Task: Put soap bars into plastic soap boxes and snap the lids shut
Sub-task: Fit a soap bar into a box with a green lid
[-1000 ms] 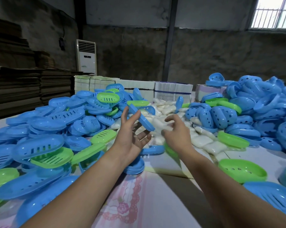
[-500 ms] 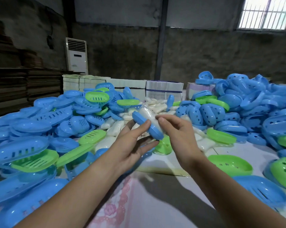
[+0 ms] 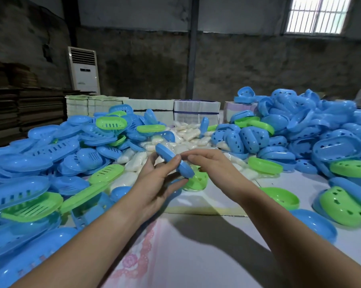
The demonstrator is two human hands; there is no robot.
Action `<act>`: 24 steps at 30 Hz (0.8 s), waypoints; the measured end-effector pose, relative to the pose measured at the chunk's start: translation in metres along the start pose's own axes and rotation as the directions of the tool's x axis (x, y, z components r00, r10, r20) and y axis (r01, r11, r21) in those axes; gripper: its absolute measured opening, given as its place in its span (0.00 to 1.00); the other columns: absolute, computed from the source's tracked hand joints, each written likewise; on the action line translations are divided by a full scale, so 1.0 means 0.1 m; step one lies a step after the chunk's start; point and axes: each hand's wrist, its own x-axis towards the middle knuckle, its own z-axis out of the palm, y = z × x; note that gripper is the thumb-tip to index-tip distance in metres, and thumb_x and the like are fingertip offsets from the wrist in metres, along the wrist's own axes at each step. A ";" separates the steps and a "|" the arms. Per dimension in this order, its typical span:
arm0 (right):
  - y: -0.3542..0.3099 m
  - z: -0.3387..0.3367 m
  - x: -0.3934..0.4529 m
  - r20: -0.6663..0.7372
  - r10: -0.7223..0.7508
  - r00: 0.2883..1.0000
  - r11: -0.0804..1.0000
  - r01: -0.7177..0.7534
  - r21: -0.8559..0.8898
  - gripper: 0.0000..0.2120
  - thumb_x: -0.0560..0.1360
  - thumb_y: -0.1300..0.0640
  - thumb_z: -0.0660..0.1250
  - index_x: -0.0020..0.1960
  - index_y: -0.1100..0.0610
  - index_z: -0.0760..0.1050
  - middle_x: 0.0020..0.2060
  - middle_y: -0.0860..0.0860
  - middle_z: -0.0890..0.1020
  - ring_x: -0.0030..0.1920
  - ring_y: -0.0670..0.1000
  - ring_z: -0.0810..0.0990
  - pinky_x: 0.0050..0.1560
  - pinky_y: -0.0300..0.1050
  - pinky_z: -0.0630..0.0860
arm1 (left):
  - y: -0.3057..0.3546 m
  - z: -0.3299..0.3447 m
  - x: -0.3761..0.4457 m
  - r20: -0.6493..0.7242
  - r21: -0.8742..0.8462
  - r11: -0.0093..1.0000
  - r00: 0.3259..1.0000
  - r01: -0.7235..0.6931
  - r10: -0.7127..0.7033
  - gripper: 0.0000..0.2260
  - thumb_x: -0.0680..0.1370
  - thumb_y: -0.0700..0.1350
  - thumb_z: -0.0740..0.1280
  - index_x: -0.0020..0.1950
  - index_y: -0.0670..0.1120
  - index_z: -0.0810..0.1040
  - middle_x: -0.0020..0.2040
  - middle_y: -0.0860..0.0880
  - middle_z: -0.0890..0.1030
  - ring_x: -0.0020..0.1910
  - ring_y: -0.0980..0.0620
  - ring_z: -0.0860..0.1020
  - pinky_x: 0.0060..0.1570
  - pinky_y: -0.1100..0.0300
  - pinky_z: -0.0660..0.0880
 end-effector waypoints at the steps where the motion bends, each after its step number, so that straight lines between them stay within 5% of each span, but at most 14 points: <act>1: -0.02 -0.03 0.00 0.006 0.003 1.000 1.000 -0.003 -0.008 0.14 0.81 0.61 0.61 0.54 0.48 0.84 0.49 0.40 0.86 0.51 0.34 0.80 0.45 0.22 0.69 | 0.01 0.01 0.00 0.006 -0.005 1.000 1.000 -0.001 0.001 0.32 0.68 0.44 0.76 0.71 0.47 0.70 0.56 0.41 0.85 0.51 0.42 0.86 0.43 0.53 0.84; 6: -0.05 -0.30 0.04 -0.069 0.054 0.996 0.964 -0.070 -0.258 0.17 0.77 0.63 0.65 0.61 0.47 0.79 0.54 0.46 0.83 0.50 0.38 0.80 0.47 0.28 0.73 | 0.01 0.03 0.02 0.032 -0.066 0.997 0.999 0.042 -0.040 0.27 0.68 0.44 0.75 0.66 0.48 0.74 0.63 0.41 0.83 0.55 0.40 0.85 0.44 0.52 0.84; 9: -0.03 -0.64 -0.02 -0.044 0.216 0.975 0.707 -0.187 -0.682 0.16 0.76 0.58 0.68 0.61 0.45 0.78 0.51 0.45 0.80 0.47 0.43 0.77 0.49 0.40 0.73 | 0.01 0.05 0.02 0.028 -0.077 0.995 0.998 0.064 -0.062 0.31 0.67 0.44 0.75 0.69 0.48 0.73 0.64 0.41 0.82 0.52 0.41 0.86 0.41 0.53 0.84; 11: -0.04 -0.86 -0.12 -0.025 0.349 0.937 0.540 -0.223 -0.812 0.12 0.74 0.54 0.70 0.57 0.44 0.78 0.48 0.45 0.81 0.43 0.43 0.77 0.45 0.40 0.71 | 0.00 0.05 0.02 0.034 -0.081 0.995 0.997 0.065 -0.063 0.31 0.67 0.44 0.75 0.70 0.48 0.72 0.64 0.40 0.82 0.52 0.41 0.86 0.41 0.54 0.84; 18: -0.27 -1.19 -0.50 0.015 0.682 0.731 0.243 -0.208 -0.947 0.17 0.63 0.46 0.79 0.48 0.42 0.77 0.39 0.43 0.77 0.31 0.39 0.73 0.33 0.35 0.68 | -0.01 0.05 0.01 0.074 -0.073 0.995 0.996 0.064 -0.058 0.28 0.69 0.44 0.75 0.68 0.46 0.74 0.67 0.39 0.80 0.54 0.40 0.85 0.43 0.53 0.84; 24: -0.08 -1.19 -0.66 -0.073 0.697 0.713 0.064 -0.163 -0.984 0.21 0.63 0.48 0.79 0.55 0.46 0.78 0.41 0.47 0.78 0.42 0.49 0.77 0.39 0.42 0.73 | -0.02 0.04 0.01 0.085 -0.058 0.997 0.996 0.045 -0.040 0.31 0.69 0.44 0.75 0.71 0.44 0.73 0.66 0.39 0.81 0.55 0.39 0.85 0.45 0.52 0.84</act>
